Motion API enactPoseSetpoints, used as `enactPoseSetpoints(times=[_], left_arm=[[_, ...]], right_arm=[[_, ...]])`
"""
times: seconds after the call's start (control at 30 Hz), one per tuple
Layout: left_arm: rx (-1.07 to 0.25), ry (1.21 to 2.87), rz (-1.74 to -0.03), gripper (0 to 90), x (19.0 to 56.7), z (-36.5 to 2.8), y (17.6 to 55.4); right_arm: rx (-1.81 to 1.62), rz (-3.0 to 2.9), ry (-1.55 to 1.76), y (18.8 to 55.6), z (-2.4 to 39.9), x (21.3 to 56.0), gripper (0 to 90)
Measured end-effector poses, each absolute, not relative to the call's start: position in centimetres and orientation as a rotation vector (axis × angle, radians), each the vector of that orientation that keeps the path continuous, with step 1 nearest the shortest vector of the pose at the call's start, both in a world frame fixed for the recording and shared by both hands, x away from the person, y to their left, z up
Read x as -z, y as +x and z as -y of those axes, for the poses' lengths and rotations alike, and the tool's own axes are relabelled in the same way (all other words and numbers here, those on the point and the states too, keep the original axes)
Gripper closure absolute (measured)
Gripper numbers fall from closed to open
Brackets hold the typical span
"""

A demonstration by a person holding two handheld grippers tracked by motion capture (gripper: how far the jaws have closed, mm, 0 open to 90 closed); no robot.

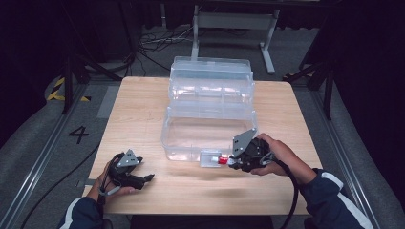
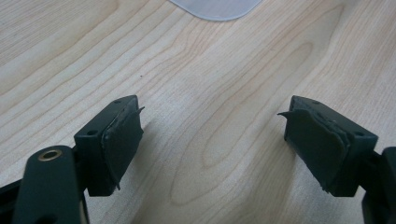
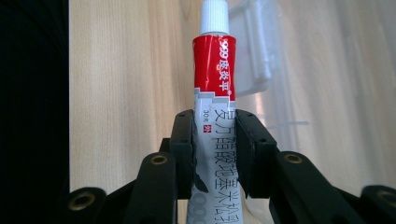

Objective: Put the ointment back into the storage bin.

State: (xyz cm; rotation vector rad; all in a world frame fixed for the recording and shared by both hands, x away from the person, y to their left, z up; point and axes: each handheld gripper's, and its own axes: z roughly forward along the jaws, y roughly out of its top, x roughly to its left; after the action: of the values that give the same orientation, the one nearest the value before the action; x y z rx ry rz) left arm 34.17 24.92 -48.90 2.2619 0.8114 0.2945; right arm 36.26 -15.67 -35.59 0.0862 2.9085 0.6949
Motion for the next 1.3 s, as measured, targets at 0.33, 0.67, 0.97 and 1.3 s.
enactPoseSetpoints(times=[0.33,0.67,0.97,1.3], left_arm=[[-0.295,2.263,-0.811,18.8,48.9,-24.9,34.2],[-0.295,2.263,-0.809,18.7,48.9,-24.9,34.2],[-0.296,2.264,-0.808,18.7,48.9,-24.9,34.2],[-0.295,2.265,-0.809,18.6,48.9,-24.9,34.2]], right_arm=[[-0.686,-2.854,0.095,36.1,16.7,33.5,70.4],[-0.678,-2.835,0.12,37.2,16.8,32.7,70.4],[-0.646,-2.832,0.149,38.9,16.3,32.0,70.4],[-0.631,-2.848,0.149,40.8,15.3,31.9,70.4]])
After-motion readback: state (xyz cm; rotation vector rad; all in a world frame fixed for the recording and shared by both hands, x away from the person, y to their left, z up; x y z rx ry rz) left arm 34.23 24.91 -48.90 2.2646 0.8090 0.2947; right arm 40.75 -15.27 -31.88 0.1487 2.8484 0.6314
